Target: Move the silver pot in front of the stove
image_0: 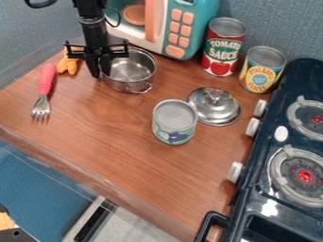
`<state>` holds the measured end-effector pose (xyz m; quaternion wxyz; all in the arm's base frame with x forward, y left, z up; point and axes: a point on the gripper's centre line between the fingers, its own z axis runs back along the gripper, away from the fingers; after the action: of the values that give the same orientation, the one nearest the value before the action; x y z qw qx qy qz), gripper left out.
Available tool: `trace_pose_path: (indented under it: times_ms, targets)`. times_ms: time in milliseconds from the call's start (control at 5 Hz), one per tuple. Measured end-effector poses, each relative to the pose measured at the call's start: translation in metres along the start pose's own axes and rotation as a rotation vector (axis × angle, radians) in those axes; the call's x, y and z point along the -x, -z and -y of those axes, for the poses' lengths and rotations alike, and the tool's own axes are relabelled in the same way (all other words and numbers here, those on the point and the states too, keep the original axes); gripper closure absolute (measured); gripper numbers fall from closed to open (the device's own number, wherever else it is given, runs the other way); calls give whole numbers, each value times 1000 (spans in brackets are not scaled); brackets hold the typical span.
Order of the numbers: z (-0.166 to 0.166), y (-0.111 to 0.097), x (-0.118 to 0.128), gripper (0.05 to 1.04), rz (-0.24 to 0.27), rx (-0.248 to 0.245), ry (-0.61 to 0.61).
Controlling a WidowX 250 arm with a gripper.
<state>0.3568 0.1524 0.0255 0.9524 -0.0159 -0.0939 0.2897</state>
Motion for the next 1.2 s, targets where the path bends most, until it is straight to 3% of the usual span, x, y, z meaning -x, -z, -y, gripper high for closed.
trace_pose_path:
  times_ms: [200, 600, 800, 1000, 1200]
  targets:
    - [0, -2, 3, 999, 8, -3, 4]
    - [14, -73, 6, 1013, 107, 92, 116]
    - [28, -92, 26, 1013, 107, 149, 210]
    - [51, -108, 64, 1013, 100, 206, 341]
    - [58, -107, 100, 1014, 63, 221, 452]
